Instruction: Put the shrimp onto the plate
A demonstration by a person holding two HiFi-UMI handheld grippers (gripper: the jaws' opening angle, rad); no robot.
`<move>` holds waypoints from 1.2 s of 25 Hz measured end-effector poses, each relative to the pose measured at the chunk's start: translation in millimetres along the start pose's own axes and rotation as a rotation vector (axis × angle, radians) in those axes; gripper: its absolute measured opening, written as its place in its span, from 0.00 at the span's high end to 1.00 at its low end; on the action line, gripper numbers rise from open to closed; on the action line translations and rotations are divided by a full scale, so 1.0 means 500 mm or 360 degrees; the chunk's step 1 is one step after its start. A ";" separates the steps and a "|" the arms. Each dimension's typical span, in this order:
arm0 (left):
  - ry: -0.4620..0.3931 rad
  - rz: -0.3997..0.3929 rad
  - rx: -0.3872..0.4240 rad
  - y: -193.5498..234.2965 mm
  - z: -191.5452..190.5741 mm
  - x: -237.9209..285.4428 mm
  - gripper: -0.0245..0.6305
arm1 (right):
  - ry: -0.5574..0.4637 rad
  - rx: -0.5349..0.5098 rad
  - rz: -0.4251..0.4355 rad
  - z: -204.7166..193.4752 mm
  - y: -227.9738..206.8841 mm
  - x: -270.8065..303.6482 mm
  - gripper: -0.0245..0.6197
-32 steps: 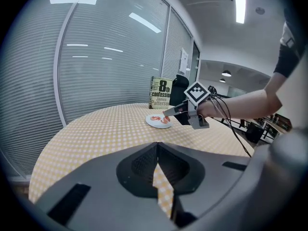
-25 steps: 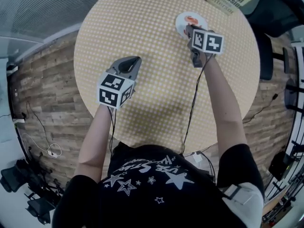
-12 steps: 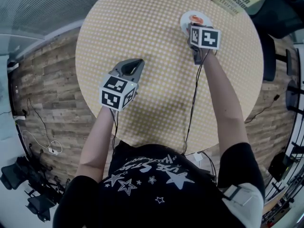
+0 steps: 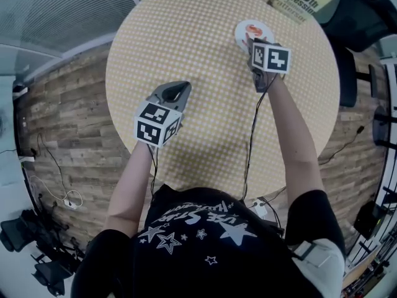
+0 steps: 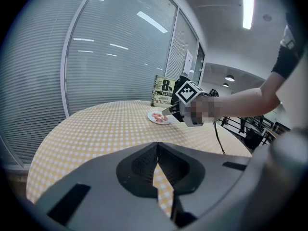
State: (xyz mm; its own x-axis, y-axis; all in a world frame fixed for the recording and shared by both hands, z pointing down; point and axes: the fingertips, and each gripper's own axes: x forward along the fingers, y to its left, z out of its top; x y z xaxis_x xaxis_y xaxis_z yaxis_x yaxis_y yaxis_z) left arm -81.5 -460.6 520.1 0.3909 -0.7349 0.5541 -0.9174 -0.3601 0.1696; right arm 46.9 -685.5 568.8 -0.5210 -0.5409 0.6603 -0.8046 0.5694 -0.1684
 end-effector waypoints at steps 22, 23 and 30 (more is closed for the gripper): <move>-0.0268 -0.0098 0.0003 -0.066 -0.011 -0.281 0.95 | -0.0488 0.0342 0.0098 -0.088 0.244 -0.415 0.86; -0.0283 -0.0115 0.0016 -0.070 -0.006 -0.290 0.95 | -0.0514 0.0358 0.0095 -0.091 0.253 -0.432 0.86; -0.0315 -0.0254 0.0144 -0.114 -0.035 -0.364 0.95 | -0.0564 0.0200 -0.0064 -0.162 0.330 -0.538 0.86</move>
State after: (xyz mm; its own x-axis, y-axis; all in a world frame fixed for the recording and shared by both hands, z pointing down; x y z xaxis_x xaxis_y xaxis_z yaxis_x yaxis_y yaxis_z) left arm -101.6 -296.4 423.7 0.5451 -0.7596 0.3548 -0.8361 -0.5236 0.1636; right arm 77.3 -396.1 422.8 -0.5368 -0.7545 0.3776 -0.8437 0.4749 -0.2504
